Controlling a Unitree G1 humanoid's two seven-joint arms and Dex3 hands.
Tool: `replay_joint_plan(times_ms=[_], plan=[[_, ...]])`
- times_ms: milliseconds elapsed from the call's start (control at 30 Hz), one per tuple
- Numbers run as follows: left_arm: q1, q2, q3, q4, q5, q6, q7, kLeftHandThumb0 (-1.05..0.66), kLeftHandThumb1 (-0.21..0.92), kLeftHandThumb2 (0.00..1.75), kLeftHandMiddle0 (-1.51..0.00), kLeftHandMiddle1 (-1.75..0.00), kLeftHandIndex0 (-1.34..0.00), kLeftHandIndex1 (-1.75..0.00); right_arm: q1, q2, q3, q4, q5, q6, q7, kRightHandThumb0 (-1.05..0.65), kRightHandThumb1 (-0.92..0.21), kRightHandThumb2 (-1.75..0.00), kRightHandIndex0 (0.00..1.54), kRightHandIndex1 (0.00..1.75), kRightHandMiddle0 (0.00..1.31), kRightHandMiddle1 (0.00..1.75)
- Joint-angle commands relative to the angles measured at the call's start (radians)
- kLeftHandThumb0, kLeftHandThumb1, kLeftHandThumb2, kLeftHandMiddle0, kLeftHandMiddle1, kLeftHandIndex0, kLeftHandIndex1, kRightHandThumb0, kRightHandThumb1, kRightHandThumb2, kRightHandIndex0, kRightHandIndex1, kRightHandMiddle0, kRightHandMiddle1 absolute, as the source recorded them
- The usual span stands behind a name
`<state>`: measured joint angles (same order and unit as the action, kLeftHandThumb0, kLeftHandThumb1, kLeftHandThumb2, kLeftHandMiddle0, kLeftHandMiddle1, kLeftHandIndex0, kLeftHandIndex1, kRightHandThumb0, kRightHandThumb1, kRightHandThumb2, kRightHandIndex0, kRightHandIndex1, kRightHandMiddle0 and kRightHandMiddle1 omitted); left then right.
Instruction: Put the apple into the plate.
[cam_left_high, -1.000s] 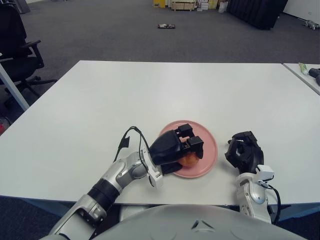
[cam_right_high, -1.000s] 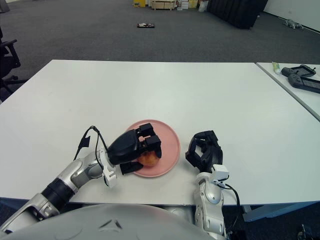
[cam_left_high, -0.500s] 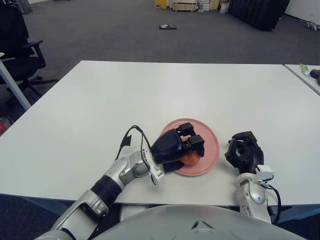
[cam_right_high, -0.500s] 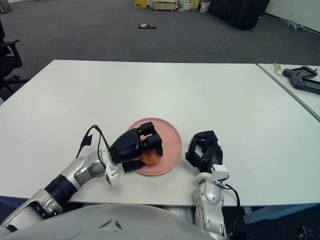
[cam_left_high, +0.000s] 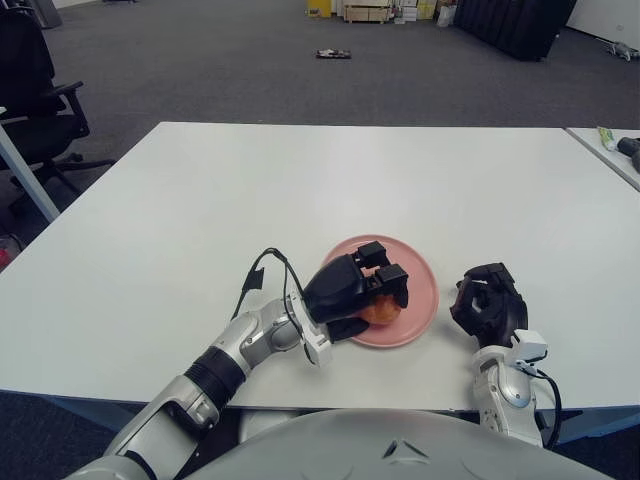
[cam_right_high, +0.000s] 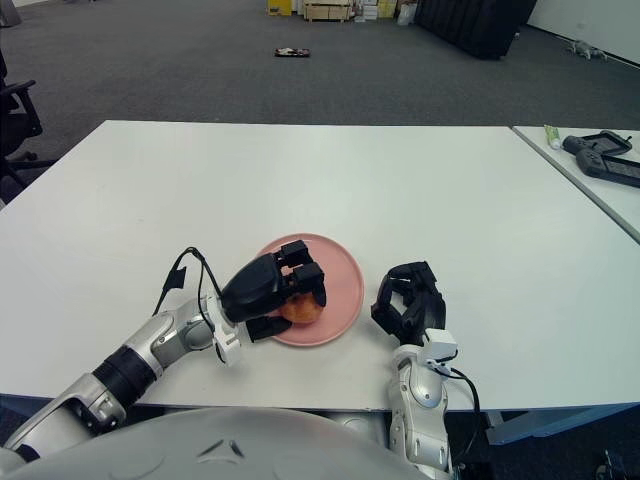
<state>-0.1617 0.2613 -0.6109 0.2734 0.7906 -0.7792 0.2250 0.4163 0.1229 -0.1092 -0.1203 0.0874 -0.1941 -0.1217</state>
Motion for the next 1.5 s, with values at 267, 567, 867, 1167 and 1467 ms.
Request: replay_joint_plan(times_ms=[267, 567, 867, 1167, 1467], plan=[[0.039, 0.059, -0.002, -0.049, -0.009, 0.095, -0.152, -0.77, 0.9, 0.88, -0.08, -0.87, -0.02, -1.05, -0.011, 0.001, 0.001, -0.002, -0.004, 0.014, -0.001, -0.42, -0.49, -1.1, 1.08, 1.75, 0.47, 1.75], [0.046, 0.06, 0.031, -0.064, -0.019, 0.096, -0.11, -0.87, 0.92, 1.02, 0.0, -0.19, 0.0, -0.35, -0.008, 0.005, 0.004, -0.001, -0.008, 0.0, -0.005, -0.43, -0.49, -1.11, 1.08, 1.75, 0.48, 1.75], [0.071, 0.045, 0.071, -0.096, -0.052, 0.111, -0.099, -0.9, 0.92, 0.99, 0.0, -0.01, 0.0, -0.07, -0.003, 0.017, 0.003, -0.006, 0.025, 0.003, 0.005, -0.43, -0.49, -1.11, 1.09, 1.75, 0.48, 1.75], [0.092, 0.032, 0.121, -0.102, -0.11, 0.103, -0.089, -0.97, 0.92, 1.03, 0.0, 0.0, 0.0, -0.01, -0.002, 0.019, 0.001, -0.003, 0.028, -0.001, 0.001, -0.43, -0.49, -1.11, 1.08, 1.75, 0.48, 1.75], [0.113, 0.0, 0.168, -0.098, -0.22, 0.081, -0.091, -0.98, 0.92, 1.0, 0.0, 0.0, 0.0, 0.0, 0.002, 0.012, 0.004, 0.0, 0.013, -0.003, 0.001, -0.43, -0.47, -1.13, 1.1, 1.75, 0.49, 1.75]])
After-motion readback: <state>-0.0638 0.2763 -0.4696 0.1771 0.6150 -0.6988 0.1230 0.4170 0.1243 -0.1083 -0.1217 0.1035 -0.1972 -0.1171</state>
